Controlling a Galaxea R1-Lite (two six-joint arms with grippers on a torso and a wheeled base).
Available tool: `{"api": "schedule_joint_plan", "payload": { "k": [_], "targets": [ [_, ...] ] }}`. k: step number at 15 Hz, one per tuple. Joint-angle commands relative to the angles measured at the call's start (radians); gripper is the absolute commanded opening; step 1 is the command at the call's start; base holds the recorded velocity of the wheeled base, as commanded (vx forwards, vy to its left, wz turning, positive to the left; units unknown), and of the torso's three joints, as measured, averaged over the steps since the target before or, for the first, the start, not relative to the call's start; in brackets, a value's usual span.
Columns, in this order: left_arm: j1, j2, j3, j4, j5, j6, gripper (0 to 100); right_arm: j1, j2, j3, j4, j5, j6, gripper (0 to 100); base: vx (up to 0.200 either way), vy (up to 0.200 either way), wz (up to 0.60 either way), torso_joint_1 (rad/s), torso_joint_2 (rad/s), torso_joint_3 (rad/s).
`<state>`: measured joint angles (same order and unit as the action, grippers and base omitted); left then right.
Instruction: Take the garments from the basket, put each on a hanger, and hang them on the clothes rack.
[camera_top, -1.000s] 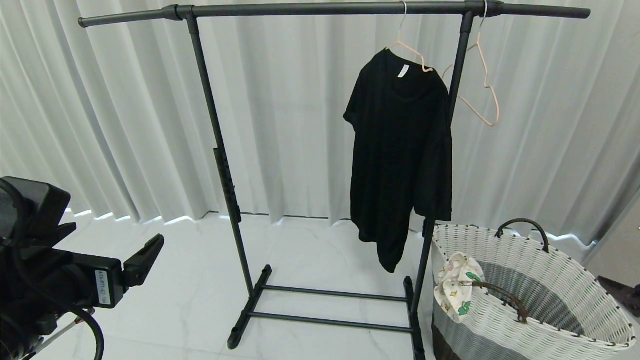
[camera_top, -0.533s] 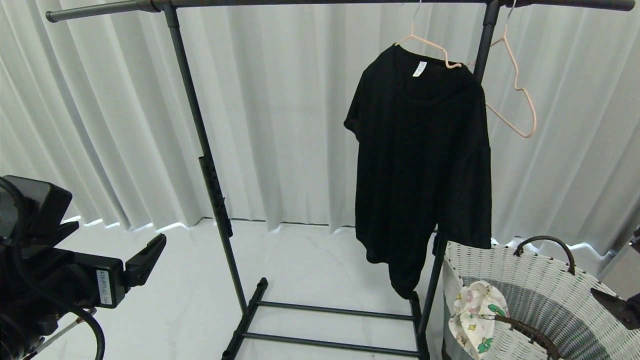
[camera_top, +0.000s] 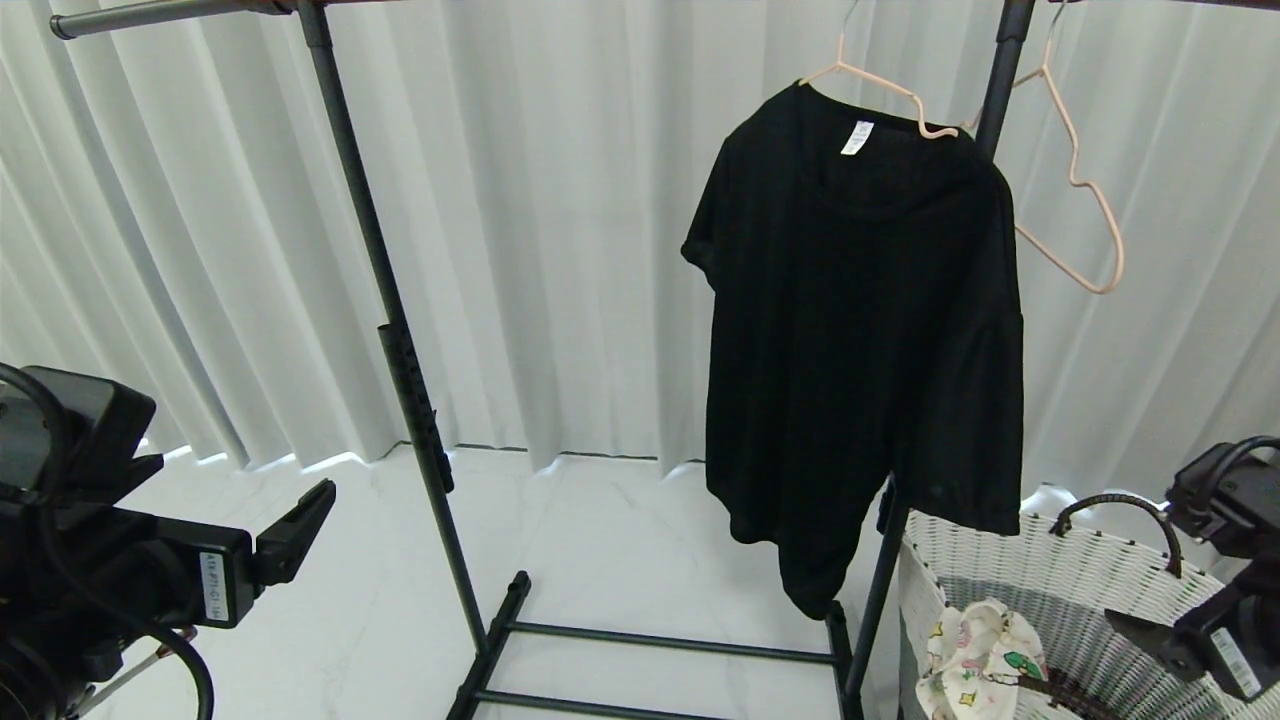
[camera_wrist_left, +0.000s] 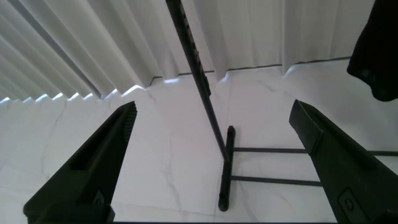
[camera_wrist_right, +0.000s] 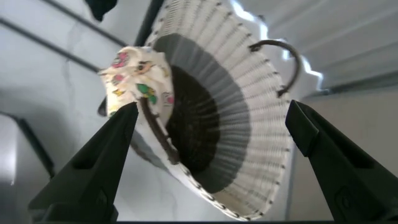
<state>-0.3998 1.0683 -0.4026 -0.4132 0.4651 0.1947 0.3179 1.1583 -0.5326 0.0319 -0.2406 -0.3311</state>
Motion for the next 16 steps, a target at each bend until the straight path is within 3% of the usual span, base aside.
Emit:
{"api": "schedule_joint_plan", "payload": {
  "k": [1,4,8,11,16],
  "targets": [
    [-0.001,0.001,0.002,-0.001,0.0,-0.001,100,0.012,0.138,0.036,-0.069,0.041,-0.009,100,0.0,0.0,0.0,0.0,0.0,0.0],
    [-0.001,0.005,0.022,-0.001,-0.002,-0.001,100,0.015,0.311,0.036,-0.118,0.052,-0.148,100,0.0,0.0,0.0,0.0,0.0,0.0],
    [-0.001,0.005,0.065,-0.001,-0.002,-0.003,100,0.03,0.523,0.052,-0.345,0.041,-0.158,100,0.0,0.0,0.0,0.0,0.0,0.0],
    [0.001,0.012,0.071,-0.001,-0.002,-0.024,100,0.024,0.675,0.052,-0.532,-0.048,-0.158,100,0.0,0.0,0.0,0.0,0.0,0.0],
    [0.001,0.021,0.071,-0.001,-0.002,-0.031,100,0.018,0.787,0.043,-0.609,-0.097,-0.16,100,0.0,0.0,0.0,0.0,0.0,0.0]
  ]
}}
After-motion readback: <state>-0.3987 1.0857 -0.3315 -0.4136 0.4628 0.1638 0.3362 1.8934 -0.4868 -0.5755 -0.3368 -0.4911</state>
